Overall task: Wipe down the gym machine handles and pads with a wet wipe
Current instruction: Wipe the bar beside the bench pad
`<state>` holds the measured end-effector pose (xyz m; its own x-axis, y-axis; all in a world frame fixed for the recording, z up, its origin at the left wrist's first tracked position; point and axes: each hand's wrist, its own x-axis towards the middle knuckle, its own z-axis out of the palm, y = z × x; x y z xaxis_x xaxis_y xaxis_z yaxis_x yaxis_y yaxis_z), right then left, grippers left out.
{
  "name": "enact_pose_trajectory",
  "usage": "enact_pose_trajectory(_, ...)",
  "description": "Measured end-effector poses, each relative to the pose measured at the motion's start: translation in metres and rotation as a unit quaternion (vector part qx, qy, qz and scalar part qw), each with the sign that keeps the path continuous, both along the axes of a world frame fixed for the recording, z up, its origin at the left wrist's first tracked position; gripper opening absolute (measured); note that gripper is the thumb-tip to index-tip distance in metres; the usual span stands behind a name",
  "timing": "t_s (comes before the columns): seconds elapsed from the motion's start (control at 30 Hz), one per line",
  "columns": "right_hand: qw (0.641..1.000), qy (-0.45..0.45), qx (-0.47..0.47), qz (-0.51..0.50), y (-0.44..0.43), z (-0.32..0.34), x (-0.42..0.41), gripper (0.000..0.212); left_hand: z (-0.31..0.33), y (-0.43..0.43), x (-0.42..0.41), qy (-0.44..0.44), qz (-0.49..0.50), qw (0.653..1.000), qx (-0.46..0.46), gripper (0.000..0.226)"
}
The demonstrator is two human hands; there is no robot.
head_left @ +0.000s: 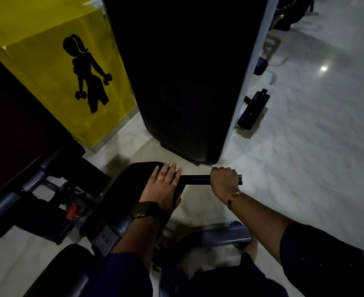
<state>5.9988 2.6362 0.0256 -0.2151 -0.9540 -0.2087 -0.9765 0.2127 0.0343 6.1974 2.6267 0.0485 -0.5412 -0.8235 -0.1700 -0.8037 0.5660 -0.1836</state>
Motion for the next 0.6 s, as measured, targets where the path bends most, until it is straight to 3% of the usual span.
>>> enact_pose_trajectory(0.33,0.993,-0.082,0.075,-0.026,-0.034,0.005,0.035,0.030,-0.002,-0.001,0.001,-0.006,-0.007,1.000,-0.003,0.075)
enact_pose_trajectory(0.47,0.993,-0.092,0.046,0.050,-0.037,0.004,0.050,0.028,-0.002,-0.001,0.001,-0.014,-0.007,1.000,-0.004,0.076)
enact_pose_trajectory(0.6,0.976,-0.060,-0.022,0.208,-0.018,-0.011,0.057,0.026,-0.002,-0.001,0.001,-0.015,-0.006,1.000,0.004,0.077)
